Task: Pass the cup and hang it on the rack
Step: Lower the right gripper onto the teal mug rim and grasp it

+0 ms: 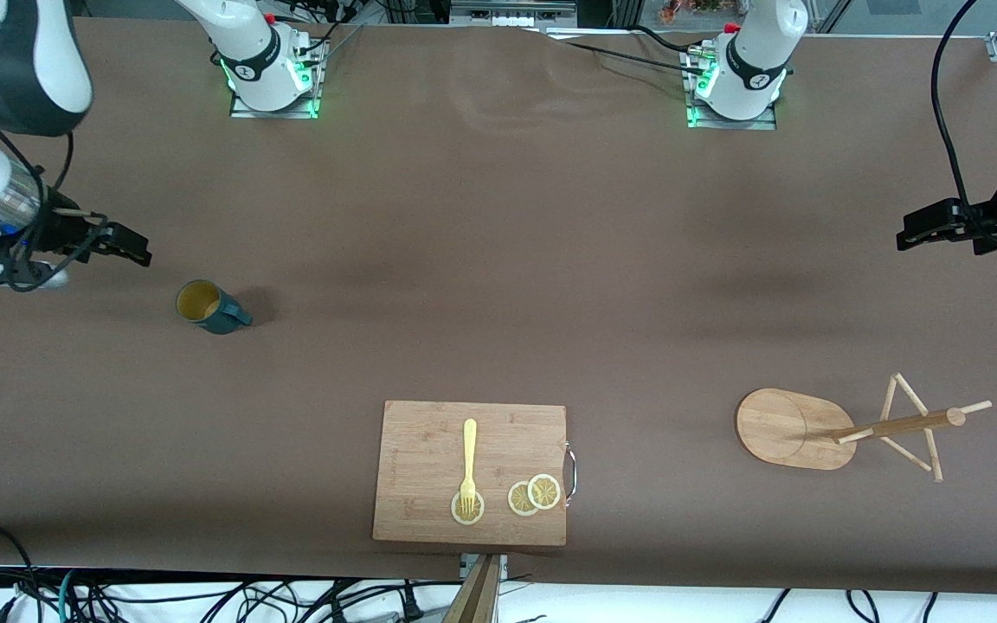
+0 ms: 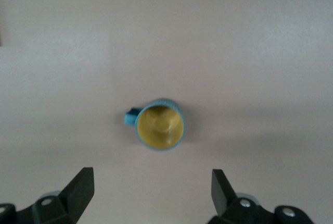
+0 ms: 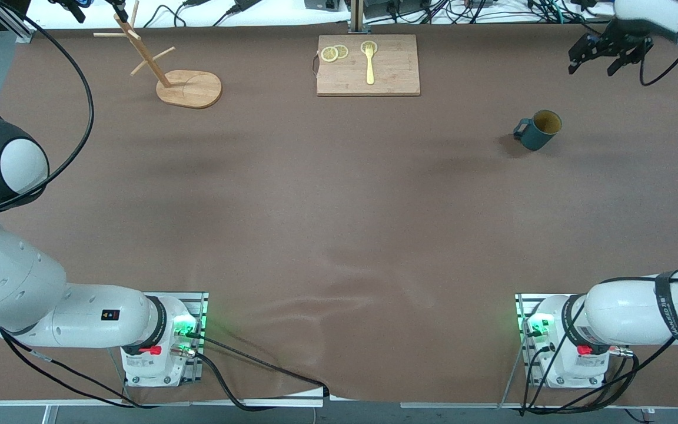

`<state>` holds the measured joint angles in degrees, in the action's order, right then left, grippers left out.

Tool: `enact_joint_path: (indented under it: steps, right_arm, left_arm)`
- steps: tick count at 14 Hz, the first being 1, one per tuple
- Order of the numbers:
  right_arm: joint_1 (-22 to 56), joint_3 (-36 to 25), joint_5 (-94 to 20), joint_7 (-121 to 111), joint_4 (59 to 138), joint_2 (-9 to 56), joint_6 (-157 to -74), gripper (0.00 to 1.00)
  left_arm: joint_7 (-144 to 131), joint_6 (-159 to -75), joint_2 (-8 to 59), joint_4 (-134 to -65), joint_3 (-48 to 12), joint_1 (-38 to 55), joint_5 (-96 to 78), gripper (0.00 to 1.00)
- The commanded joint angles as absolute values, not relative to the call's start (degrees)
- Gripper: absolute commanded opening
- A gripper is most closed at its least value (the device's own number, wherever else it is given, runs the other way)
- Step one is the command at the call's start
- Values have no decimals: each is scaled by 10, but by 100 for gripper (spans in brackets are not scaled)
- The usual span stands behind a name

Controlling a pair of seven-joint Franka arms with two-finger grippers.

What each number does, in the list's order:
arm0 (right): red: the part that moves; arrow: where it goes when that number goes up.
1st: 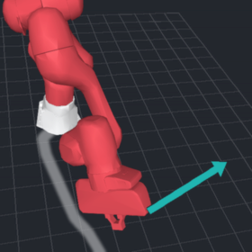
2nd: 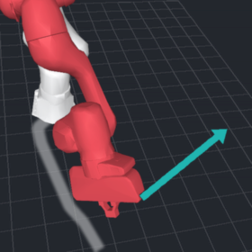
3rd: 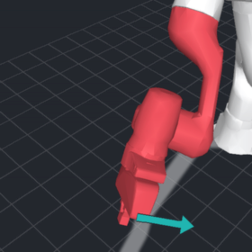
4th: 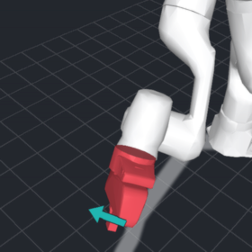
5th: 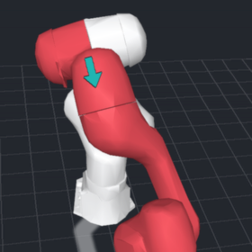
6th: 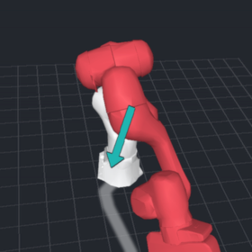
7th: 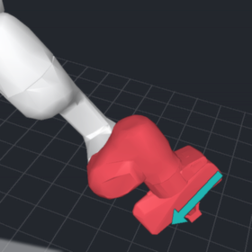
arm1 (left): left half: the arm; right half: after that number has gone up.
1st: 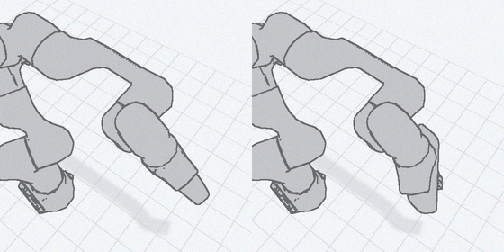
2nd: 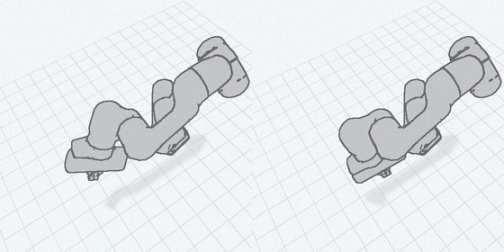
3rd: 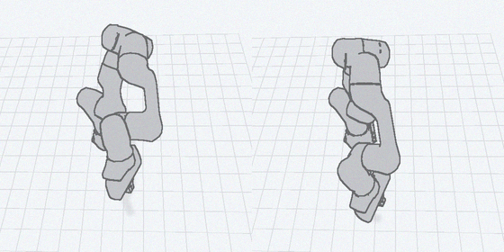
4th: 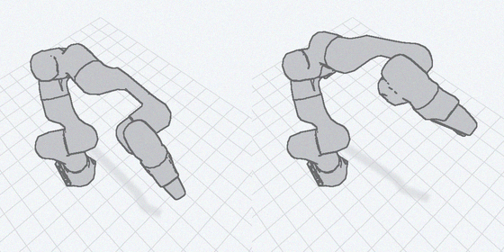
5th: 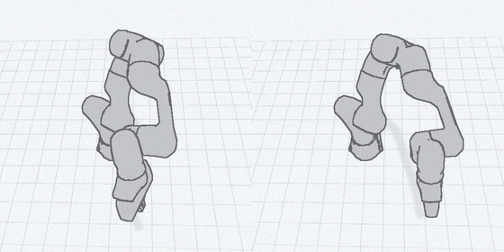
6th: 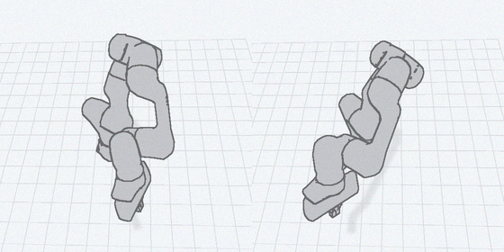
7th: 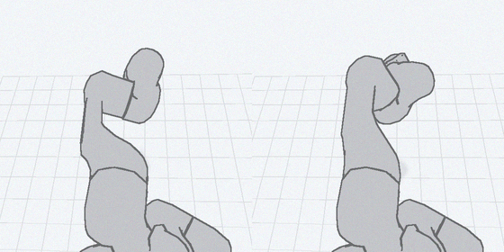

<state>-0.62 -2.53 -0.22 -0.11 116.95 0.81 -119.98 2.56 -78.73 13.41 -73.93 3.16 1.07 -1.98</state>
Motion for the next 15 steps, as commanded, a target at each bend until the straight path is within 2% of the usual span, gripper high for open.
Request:
enact_joint_path:
  steps: [1, 4, 7, 11, 13, 14, 15]
  right_arm:
    - [-10, -26, 23, -11, 1300, -38, -1350, 100]
    - [-10, -26, 25, -18, 1361, -17, -1474, 100]
    - [-11, -45, 28, -89, 1364, 44, -1540, 100]
    - [-11, -46, 28, -91, 1368, 92, -1586, 97]
    - [-11, -46, 28, -88, 1368, 112, -1609, 89]
    - [-11, -46, 28, -87, 1368, 117, -1615, 80]
    - [-11, -46, 28, -85, 1368, 122, -1616, 67]
  left_arm:
    - [19, -780, 144, -720, 35, 14, -24, 100]
    - [19, -780, 143, -720, 36, 14, -23, 100]
    - [19, -780, 143, -720, 37, 14, -24, 100]
    - [19, -780, 143, -720, 37, 14, -24, 100]
    - [19, -780, 143, -720, 37, 14, -24, 100]
    - [20, -780, 143, -720, 37, 14, -24, 100]
    - [20, -780, 143, -720, 37, 14, -24, 100]
